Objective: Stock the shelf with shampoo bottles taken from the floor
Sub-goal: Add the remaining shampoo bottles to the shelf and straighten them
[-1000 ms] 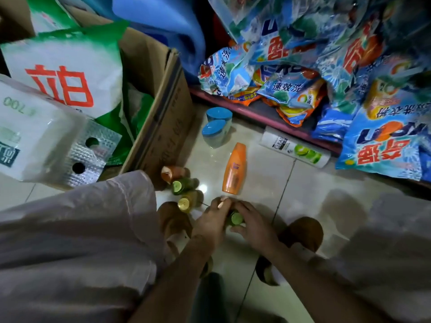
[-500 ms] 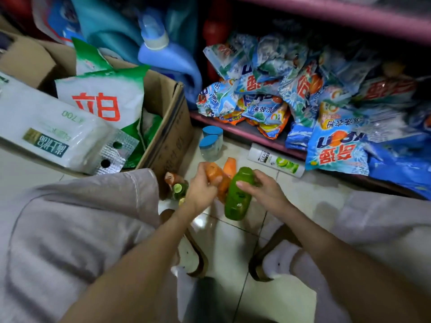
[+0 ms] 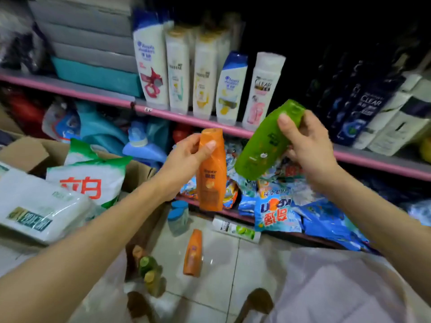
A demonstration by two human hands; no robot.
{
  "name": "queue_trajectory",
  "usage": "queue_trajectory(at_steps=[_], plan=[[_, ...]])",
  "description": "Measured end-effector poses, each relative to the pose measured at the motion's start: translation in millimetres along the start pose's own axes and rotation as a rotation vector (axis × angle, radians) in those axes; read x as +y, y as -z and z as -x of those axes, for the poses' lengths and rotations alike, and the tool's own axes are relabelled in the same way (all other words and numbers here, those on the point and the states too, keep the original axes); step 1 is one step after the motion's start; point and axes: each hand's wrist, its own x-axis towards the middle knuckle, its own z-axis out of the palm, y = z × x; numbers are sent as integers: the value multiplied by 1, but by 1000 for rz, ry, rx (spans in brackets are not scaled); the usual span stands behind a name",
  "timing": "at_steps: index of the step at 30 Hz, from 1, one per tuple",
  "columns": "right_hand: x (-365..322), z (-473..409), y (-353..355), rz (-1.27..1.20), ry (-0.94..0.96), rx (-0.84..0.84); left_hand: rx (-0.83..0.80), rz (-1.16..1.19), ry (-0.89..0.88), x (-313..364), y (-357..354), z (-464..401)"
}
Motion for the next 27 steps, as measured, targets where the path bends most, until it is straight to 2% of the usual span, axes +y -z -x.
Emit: queue_trajectory(at_steps=[3, 6, 11, 14, 18, 21, 25, 26, 27], plan=[[-26, -40, 33, 135, 156, 133, -10, 110, -46, 41, -8, -18], [-24, -74, 61, 275, 210, 219, -20, 162, -76, 70, -20, -33], [3, -105, 88, 375, 93, 283, -60, 108, -100, 95, -39, -49], [17, -110, 93, 339, 9, 236, -110, 38, -126, 101, -49, -57], [10, -110, 97, 396, -84, 195, -176, -31, -155, 112, -62, -68], [-5, -108, 99, 536, -147, 248, -218, -77, -151, 123, -73, -77], [-26, -79, 90, 533, 33, 426, -276, -145, -162, 136, -87, -88], [-29, -71, 90, 478, 67, 375, -273, -153, -170, 139, -91, -91], [-32, -62, 88, 393, 68, 254, -261, -166, -181, 141, -94, -94]])
